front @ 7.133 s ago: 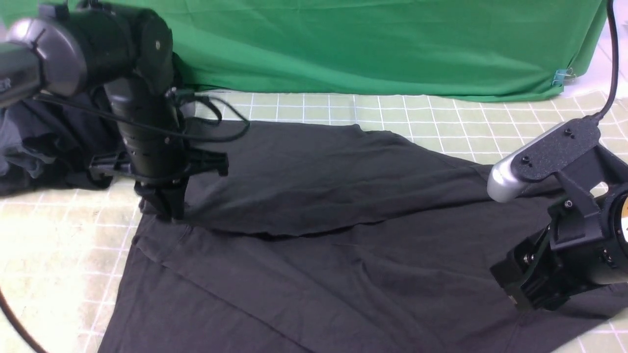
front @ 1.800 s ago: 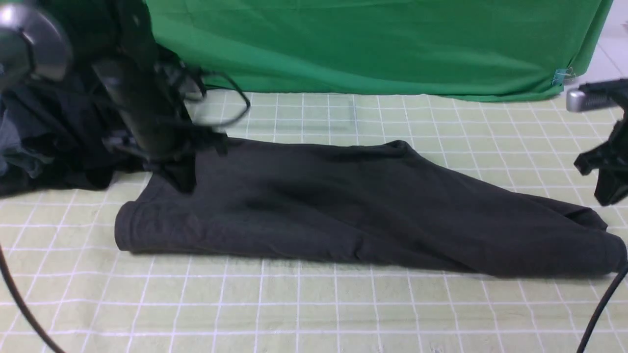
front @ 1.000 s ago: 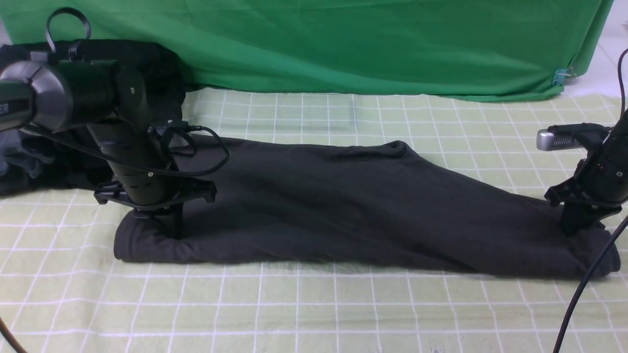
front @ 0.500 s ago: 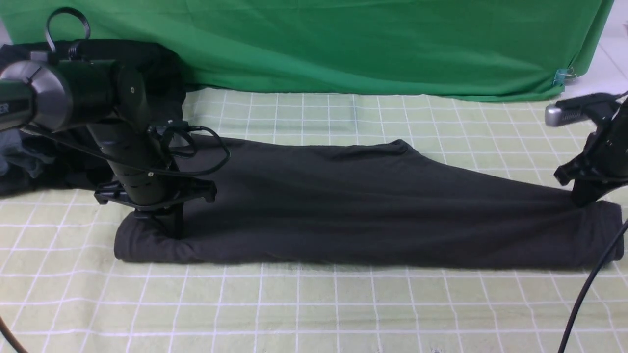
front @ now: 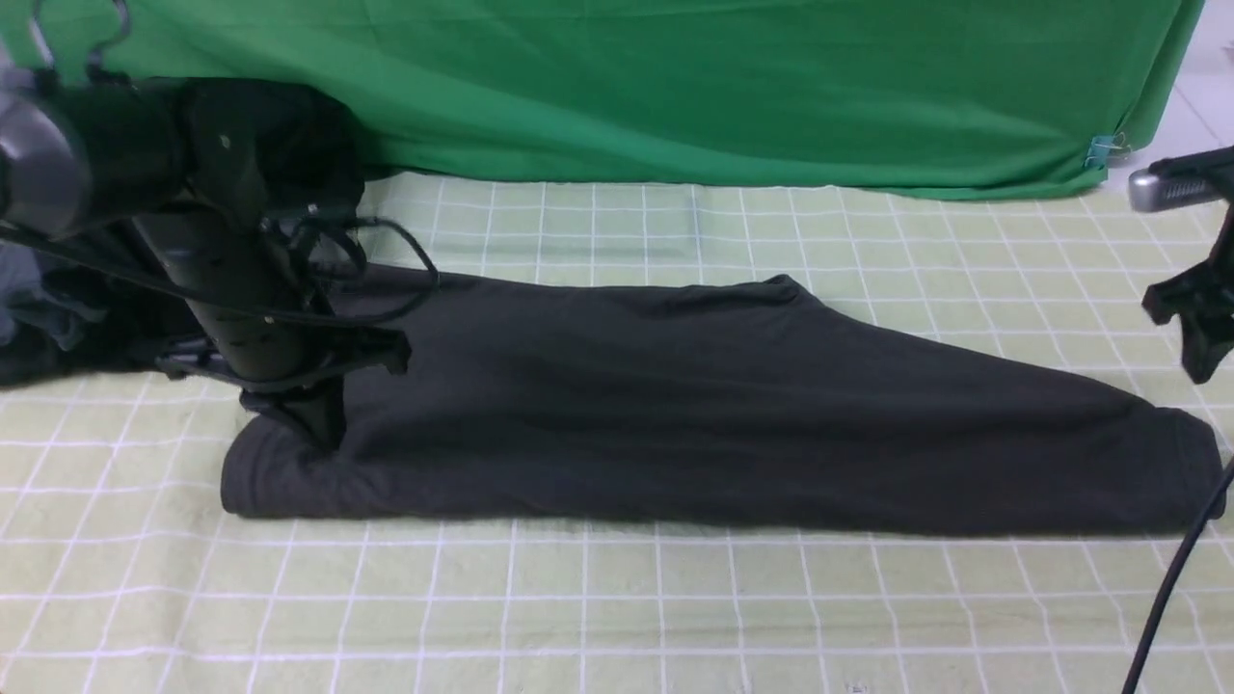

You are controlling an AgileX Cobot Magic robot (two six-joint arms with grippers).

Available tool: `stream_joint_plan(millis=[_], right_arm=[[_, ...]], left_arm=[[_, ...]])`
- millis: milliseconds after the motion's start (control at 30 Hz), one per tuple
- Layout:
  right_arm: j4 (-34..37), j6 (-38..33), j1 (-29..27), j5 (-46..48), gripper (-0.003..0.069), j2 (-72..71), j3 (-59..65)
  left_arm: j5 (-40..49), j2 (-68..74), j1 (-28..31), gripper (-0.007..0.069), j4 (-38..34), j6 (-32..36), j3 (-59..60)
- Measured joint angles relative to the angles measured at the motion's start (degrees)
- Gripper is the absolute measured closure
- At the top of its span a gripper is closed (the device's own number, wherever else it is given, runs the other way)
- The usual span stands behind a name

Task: Fold a long-sleeved shirt over a green coffee tablecloth.
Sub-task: 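Pull the folded dark garment lengthwise by its ends to straighten it flat on the table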

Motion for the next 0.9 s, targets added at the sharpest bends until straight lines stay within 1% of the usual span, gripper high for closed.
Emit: stream_joint_plan(millis=[100, 133, 167, 200, 267, 300, 333, 367, 433, 500, 533, 567, 600, 667, 700, 767, 800, 833, 867, 900], right_arm=[[2.80, 0.35, 0.00, -1.08, 0.0463, -5.33, 4.68], [3.24, 0.26, -0.07, -1.30, 0.0480, -6.08, 5.10], [4.45, -0.09, -0.07, -2.37, 0.0533, -8.34, 8.14], [5.01, -0.37, -0.07, -3.05, 0.0562, -9.51, 10.80], [5.38, -0.52, -0.29, -3.92, 0.0566, -10.56, 14.66], [5.52, -0.56, -0.51, -4.45, 0.0543, -10.62, 16.63], [5.85, -0.56, -0.77, -5.47, 0.0489, -10.55, 18.76], [6.06, -0.56, -1.10, -6.13, 0.0453, -10.50, 19.74], [7.64, -1.28, -2.05, -8.77, 0.0302, -10.35, 22.45], [8.79, -1.96, -2.72, -11.04, 0.0207, -9.92, 23.78], [8.79, -1.99, -2.79, -11.26, 0.0199, -9.85, 23.87], [9.79, -2.45, -3.04, -12.56, 0.0165, -9.01, 24.41], [9.89, -2.56, -3.04, -12.64, 0.0164, -8.73, 24.41], [10.52, -3.82, -3.13, -13.02, 0.0218, -6.91, 24.41], [10.72, -4.27, -3.10, -13.04, 0.0274, -6.25, 24.41], [10.84, -5.27, -3.10, -13.18, 0.0421, -5.42, 24.41], [10.61, -5.27, -3.10, -13.28, 0.0509, -5.36, 24.41], [10.61, -5.26, -3.10, -13.28, 0.0524, -5.36, 24.41], [9.88, -4.33, -3.10, -13.35, 0.0601, -5.49, 24.41], [9.45, -4.07, -3.10, -13.35, 0.0614, -5.55, 24.41]], left_arm=[[-0.03, -2.07, -0.02, 0.0628, -3.52, 0.29, 0.01], [-0.09, -2.16, -0.03, 0.0628, -3.64, 0.31, 0.07], [-0.50, -2.22, -0.20, 0.0628, -4.32, 0.45, 0.15], [-1.41, -2.22, -0.53, 0.0628, -4.53, 0.45, 0.90], [-3.27, -2.22, -0.73, 0.0628, -4.87, 0.45, 2.57], [-4.20, -2.22, -0.93, 0.0628, -4.93, 0.45, 3.48], [-5.53, -2.10, -1.10, 0.0628, -4.52, 0.45, 4.81], [-6.22, -1.92, -1.15, 0.0628, -4.13, 0.45, 5.45], [-7.76, -0.78, -1.21, 0.0628, -3.11, 0.19, 7.54], [-8.43, 0.80, -1.21, 0.0628, -2.82, 0.19, 8.73], [-8.52, 0.99, -1.21, 0.0628, -2.82, 0.19, 8.79], [-8.53, 2.02, -1.21, 0.0628, -3.25, 0.19, 8.78], [-8.53, 2.14, -1.21, 0.0628, -3.25, 0.19, 8.78], [-8.11, 3.03, -1.21, 0.0628, -3.70, 0.19, 8.43], [-8.11, 3.30, -1.21, 0.0628, -4.05, 0.19, 8.43], [-8.06, 3.74, -1.28, 0.0627, -4.34, 0.19, 8.26], [-7.92, 3.79, -1.28, 0.0627, -4.34, 0.19, 8.20], [-7.87, 3.79, -1.28, 0.0627, -4.34, 0.19, 8.12], [-7.64, 3.79, -1.28, 0.0627, -4.34, 0.19, 8.07], [-7.64, 3.79, -1.28, 0.0627, -4.34, 0.19, 8.02]])
